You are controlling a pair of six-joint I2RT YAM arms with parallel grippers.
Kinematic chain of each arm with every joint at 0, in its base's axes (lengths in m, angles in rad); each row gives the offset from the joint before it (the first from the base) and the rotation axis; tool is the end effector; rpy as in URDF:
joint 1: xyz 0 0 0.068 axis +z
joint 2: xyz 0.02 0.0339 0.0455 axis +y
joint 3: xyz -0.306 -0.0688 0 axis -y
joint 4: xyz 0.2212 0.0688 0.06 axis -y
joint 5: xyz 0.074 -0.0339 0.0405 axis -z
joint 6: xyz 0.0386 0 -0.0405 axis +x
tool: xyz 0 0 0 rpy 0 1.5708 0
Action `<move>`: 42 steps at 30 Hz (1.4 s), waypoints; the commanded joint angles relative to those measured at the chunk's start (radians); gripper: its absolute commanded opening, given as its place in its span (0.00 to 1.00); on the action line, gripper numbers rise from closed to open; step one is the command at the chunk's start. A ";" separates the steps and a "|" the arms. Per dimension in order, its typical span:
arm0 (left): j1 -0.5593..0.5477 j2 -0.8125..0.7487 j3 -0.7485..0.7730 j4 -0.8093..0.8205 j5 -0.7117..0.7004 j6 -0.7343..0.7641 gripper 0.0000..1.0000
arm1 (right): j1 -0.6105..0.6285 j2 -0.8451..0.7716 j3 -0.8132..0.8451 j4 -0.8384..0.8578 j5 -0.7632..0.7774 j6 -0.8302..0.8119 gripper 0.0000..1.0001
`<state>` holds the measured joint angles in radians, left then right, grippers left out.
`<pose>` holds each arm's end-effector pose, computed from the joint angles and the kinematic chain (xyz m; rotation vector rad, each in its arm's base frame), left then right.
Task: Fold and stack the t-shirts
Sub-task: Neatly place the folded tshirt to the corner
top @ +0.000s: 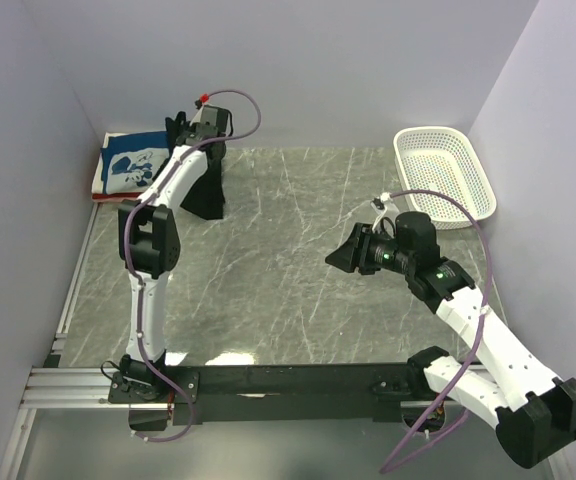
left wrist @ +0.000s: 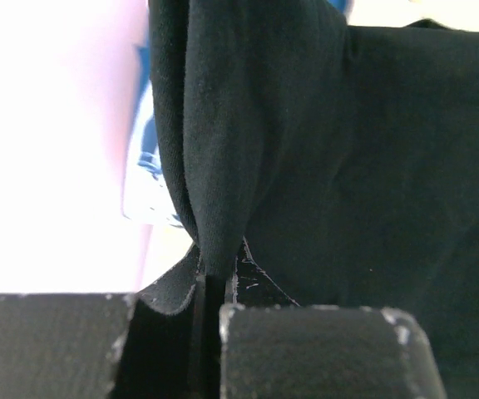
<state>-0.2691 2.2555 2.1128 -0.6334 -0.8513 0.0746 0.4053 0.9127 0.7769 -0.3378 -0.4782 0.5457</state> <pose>0.5013 -0.1081 0.3088 -0.0352 2.1748 0.8771 0.1368 0.0780 0.3357 -0.1679 2.1562 1.0621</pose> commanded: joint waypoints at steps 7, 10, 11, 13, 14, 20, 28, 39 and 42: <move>0.033 0.016 0.194 0.159 -0.072 0.284 0.00 | -0.005 0.023 -0.031 0.005 0.023 -0.047 0.52; 0.045 0.004 0.205 0.198 -0.068 0.339 0.00 | -0.005 0.038 -0.027 0.008 0.024 -0.046 0.51; 0.050 0.003 0.214 0.202 -0.060 0.352 0.00 | -0.003 0.043 -0.027 0.011 0.029 -0.046 0.51; 0.060 -0.004 0.240 0.198 -0.046 0.358 0.00 | -0.005 0.049 -0.022 0.008 0.032 -0.044 0.51; 0.062 -0.011 0.240 0.199 -0.028 0.360 0.00 | -0.003 0.052 -0.018 0.008 0.033 -0.044 0.51; 0.065 -0.063 0.257 0.179 0.029 0.335 0.00 | -0.003 0.063 -0.005 0.005 0.041 -0.040 0.51; 0.091 -0.123 0.239 0.187 0.081 0.323 0.00 | -0.002 0.055 -0.007 0.003 0.055 -0.027 0.51; 0.156 -0.157 0.202 0.196 0.173 0.280 0.00 | 0.010 0.086 0.009 0.003 0.070 -0.021 0.51; 0.194 -0.148 0.164 0.212 0.221 0.249 0.00 | 0.018 0.104 0.010 0.008 0.078 -0.020 0.51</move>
<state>-0.1143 2.1715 2.2913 -0.4946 -0.6819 0.3687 0.4129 1.0042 0.7486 -0.3477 -0.4225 0.5266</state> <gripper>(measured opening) 0.068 0.509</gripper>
